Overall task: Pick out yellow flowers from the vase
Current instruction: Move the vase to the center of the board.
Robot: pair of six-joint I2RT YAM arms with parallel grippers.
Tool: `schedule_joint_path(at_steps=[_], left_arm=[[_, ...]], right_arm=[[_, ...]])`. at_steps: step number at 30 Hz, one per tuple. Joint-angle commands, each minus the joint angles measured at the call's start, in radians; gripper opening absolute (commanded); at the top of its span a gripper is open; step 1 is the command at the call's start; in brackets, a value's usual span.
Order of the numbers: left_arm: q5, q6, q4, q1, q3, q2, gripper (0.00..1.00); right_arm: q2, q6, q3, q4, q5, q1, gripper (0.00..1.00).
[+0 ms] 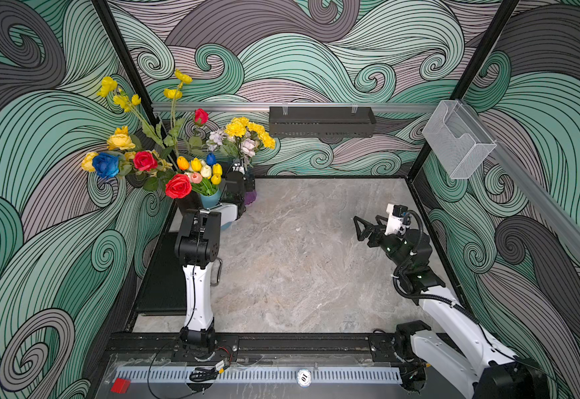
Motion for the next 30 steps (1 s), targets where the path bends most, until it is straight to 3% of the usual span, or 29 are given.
schedule_joint_path(at_steps=[1, 12, 19, 30], left_arm=[[0.044, 0.024, 0.055, 0.010, -0.009, -0.003, 0.61], [0.166, 0.006, 0.189, 0.008, -0.153, -0.077, 0.41], [0.269, -0.019, 0.303, -0.004, -0.271, -0.123, 0.38], [0.330, 0.009, 0.342, -0.105, -0.380, -0.187, 0.37]], right_arm=[[0.002, -0.005, 0.016, 0.006, -0.007, 0.005, 0.99], [-0.001, -0.007, 0.014, 0.003, -0.002, 0.010, 0.99], [0.002, -0.010, 0.018, 0.000, 0.000, 0.015, 0.99], [0.001, -0.019, 0.029, -0.016, 0.011, 0.025, 0.99]])
